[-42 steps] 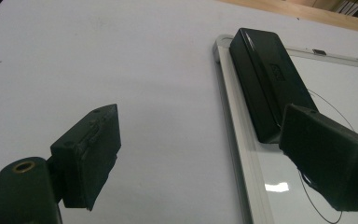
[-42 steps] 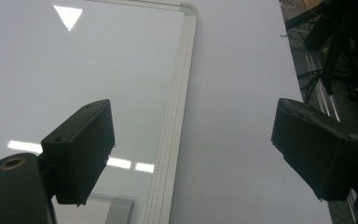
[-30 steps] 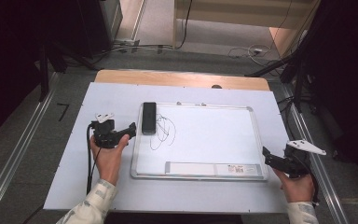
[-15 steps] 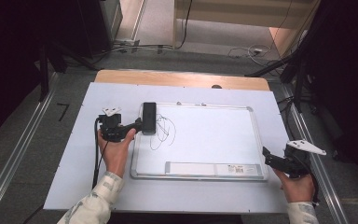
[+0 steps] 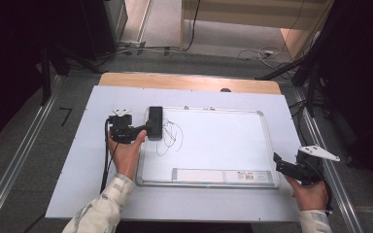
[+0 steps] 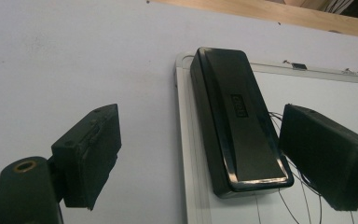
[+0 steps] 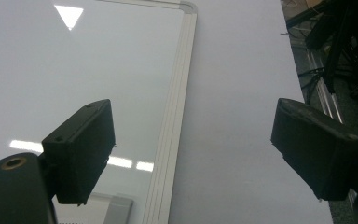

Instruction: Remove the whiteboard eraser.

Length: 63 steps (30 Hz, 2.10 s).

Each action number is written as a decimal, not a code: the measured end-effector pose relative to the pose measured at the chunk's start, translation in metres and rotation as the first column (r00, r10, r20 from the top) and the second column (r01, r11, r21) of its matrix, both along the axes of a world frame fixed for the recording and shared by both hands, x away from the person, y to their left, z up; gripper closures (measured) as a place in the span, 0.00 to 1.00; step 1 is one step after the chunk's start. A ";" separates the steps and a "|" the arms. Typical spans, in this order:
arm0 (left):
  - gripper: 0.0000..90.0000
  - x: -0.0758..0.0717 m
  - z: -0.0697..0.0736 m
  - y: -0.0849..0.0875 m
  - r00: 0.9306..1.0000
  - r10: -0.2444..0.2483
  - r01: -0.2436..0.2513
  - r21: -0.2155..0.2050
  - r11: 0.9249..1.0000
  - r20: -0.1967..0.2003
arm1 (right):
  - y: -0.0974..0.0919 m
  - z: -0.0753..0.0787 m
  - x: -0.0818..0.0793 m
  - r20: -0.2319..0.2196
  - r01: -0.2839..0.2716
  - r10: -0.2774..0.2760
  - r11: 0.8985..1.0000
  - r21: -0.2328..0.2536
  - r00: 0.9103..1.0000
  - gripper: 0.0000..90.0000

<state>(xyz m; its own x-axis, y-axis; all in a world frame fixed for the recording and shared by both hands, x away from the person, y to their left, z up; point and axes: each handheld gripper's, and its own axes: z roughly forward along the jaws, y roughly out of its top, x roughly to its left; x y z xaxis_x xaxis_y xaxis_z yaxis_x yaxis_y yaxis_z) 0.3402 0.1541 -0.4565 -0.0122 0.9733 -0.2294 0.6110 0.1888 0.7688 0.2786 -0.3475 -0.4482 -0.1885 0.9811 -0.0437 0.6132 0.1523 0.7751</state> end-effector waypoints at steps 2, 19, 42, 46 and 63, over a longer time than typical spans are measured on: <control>0.15 0.001 0.000 -0.001 1.000 -0.003 0.003 -0.003 1.000 -0.001 | 0.000 0.000 0.000 0.000 0.001 -0.001 1.000 0.002 1.000 0.13; 0.16 0.024 0.000 -0.017 1.000 -0.008 0.008 -0.010 1.000 -0.014 | -0.001 0.000 0.000 0.001 -0.001 0.001 1.000 0.002 1.000 0.14; 0.21 0.071 -0.020 -0.038 0.996 -0.037 0.040 0.042 0.998 -0.079 | -0.003 0.000 0.000 -0.001 -0.003 0.003 1.000 0.014 1.000 0.14; 0.23 0.076 -0.021 -0.040 0.996 -0.032 0.036 0.046 0.998 -0.084 | -0.003 0.000 0.001 -0.001 -0.002 0.002 1.000 0.017 1.000 0.14; 0.32 0.084 -0.031 -0.047 0.991 -0.024 0.036 0.094 0.995 -0.130 | -0.003 0.000 0.000 -0.001 -0.001 0.002 1.000 0.020 1.000 0.14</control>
